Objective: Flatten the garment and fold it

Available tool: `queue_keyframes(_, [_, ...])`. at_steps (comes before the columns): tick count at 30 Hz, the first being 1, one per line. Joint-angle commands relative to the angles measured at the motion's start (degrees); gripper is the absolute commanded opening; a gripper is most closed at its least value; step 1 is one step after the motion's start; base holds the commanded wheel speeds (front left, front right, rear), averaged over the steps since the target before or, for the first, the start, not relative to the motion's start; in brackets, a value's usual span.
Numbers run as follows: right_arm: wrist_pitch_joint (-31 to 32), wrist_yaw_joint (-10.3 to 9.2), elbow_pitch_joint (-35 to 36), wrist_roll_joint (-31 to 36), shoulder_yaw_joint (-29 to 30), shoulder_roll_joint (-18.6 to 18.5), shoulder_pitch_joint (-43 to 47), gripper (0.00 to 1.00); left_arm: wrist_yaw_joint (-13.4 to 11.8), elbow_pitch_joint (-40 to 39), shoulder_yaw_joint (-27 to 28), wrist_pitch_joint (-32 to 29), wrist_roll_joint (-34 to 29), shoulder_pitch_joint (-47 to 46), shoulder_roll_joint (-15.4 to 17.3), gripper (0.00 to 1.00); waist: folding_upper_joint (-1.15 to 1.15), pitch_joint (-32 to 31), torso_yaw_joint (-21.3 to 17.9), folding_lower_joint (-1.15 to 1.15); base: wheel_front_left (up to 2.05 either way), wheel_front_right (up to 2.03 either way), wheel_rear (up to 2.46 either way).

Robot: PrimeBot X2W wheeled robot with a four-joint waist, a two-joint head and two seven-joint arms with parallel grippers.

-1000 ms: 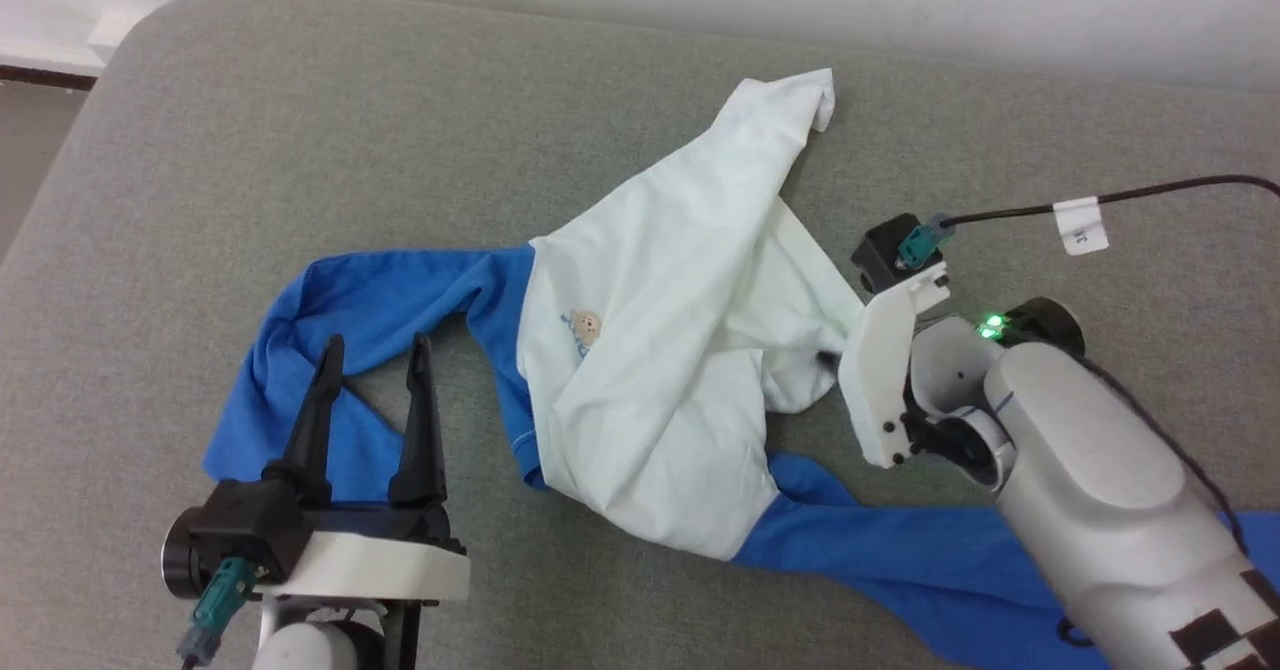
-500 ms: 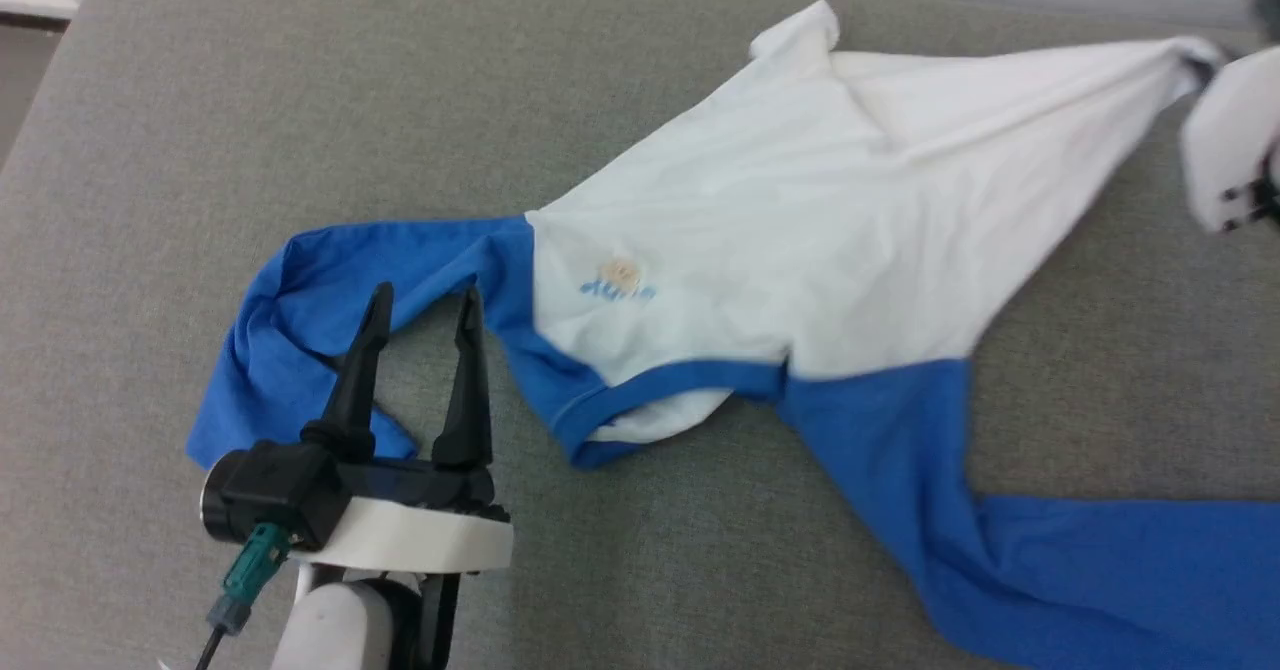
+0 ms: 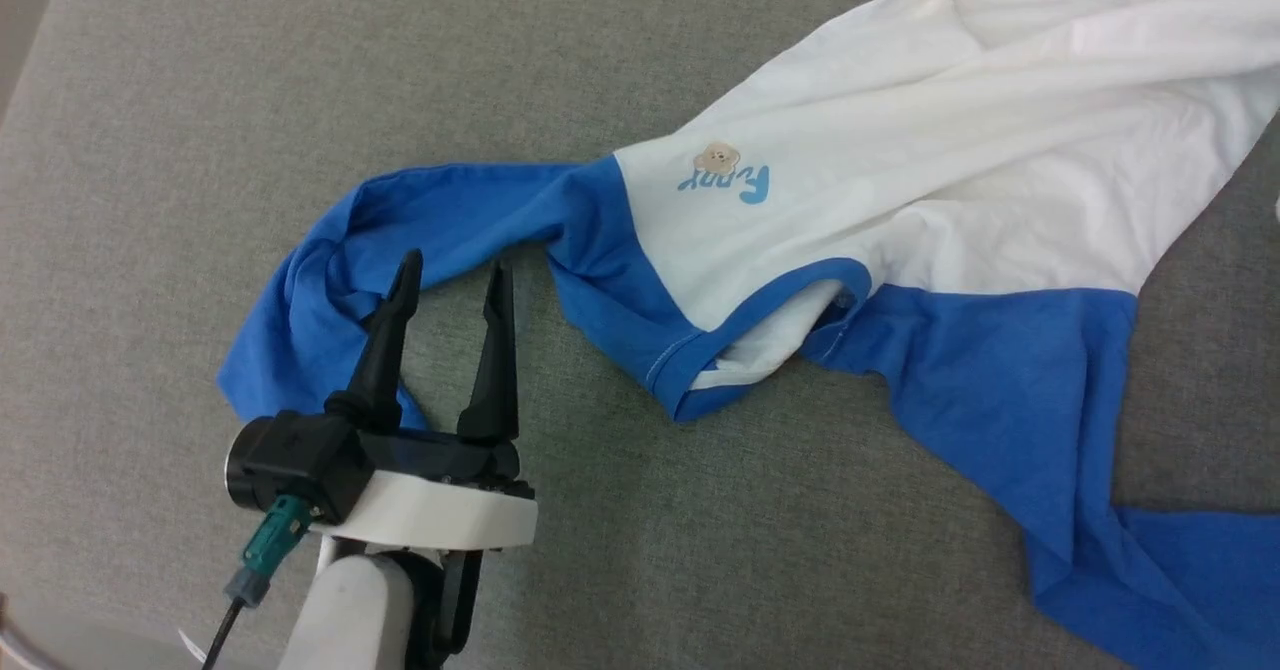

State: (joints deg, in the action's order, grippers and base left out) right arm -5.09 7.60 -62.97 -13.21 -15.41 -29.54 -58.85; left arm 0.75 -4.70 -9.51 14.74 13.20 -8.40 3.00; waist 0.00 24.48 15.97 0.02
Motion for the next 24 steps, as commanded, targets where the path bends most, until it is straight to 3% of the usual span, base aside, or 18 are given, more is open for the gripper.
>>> queue_keyframes(1, [-2.7, -0.11, -1.4, 0.5, 0.6, 1.0, 1.3, 1.00, -0.3, 0.4, 0.1, 0.3, -0.1, -0.7, -0.1, 1.00, 0.00, -1.1, -1.0, -0.02, 0.00, 0.00, 0.00])
queue_keyframes(5, [-8.4, -0.11, -2.2, -0.5, 3.0, 3.6, 3.9, 1.00, -0.1, 1.4, 1.3, 0.3, -0.7, 0.1, -0.1, 1.00, 0.00, -4.0, -2.9, -0.02, 0.00, 0.00, 0.00])
queue_keyframes(9, [-9.8, -0.11, 1.7, -2.0, 5.1, 6.0, 9.1, 1.00, 0.2, 2.3, 3.4, 0.3, -1.6, 2.0, -0.1, 1.00, 0.00, -7.7, -5.2, -0.02, 0.00, 0.00, 0.00])
queue_keyframes(18, [-9.9, -0.11, 24.8, -3.5, 7.7, 11.2, 31.1, 1.00, 0.7, 4.4, 8.1, 0.3, -3.0, 7.8, -0.1, 1.00, 0.00, -15.6, -10.2, -0.02, 0.00, 0.00, 0.00])
queue_keyframes(24, [-5.7, -0.11, 39.3, -2.7, 8.9, 14.1, 42.2, 1.00, 1.1, 5.2, 9.2, 0.3, -3.3, 9.4, -0.1, 1.00, 0.00, -17.5, -11.5, -0.02, 0.00, 0.00, 0.00])
